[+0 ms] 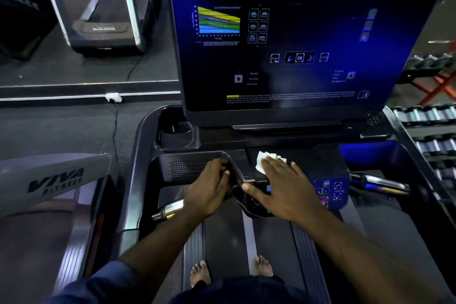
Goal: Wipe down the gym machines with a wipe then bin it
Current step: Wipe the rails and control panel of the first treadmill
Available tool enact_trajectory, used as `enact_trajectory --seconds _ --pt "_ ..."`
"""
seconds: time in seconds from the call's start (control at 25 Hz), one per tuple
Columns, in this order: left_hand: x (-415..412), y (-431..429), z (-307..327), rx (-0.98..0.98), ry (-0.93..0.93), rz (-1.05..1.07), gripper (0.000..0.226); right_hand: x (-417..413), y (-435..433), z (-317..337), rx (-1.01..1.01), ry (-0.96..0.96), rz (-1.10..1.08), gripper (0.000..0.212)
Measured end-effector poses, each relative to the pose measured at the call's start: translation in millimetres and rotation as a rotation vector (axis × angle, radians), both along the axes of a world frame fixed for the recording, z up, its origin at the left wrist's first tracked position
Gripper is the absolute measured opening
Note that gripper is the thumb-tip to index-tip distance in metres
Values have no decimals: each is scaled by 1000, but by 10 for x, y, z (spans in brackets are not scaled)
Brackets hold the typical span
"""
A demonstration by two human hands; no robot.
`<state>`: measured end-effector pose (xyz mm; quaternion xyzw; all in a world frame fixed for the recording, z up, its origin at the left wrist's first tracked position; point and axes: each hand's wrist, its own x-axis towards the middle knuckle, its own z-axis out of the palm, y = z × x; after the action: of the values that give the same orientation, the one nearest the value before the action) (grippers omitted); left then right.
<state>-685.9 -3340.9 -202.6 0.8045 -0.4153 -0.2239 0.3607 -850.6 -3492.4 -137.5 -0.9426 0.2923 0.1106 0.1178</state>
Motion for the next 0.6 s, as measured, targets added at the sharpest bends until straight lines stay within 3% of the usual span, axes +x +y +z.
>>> enact_trajectory --seconds 0.16,0.4,0.48,0.6 --pt "89 -128 16 -168 -97 0 31 -55 297 90 27 -29 134 115" --pt "-27 -671 329 92 -265 -345 51 -673 -342 112 -163 88 29 112" --pt "-147 -856 392 101 -230 -331 49 -772 -600 94 -194 120 -106 119" --pt "-352 -1059 460 80 -124 -192 42 -487 -807 -18 -36 98 -166 116"
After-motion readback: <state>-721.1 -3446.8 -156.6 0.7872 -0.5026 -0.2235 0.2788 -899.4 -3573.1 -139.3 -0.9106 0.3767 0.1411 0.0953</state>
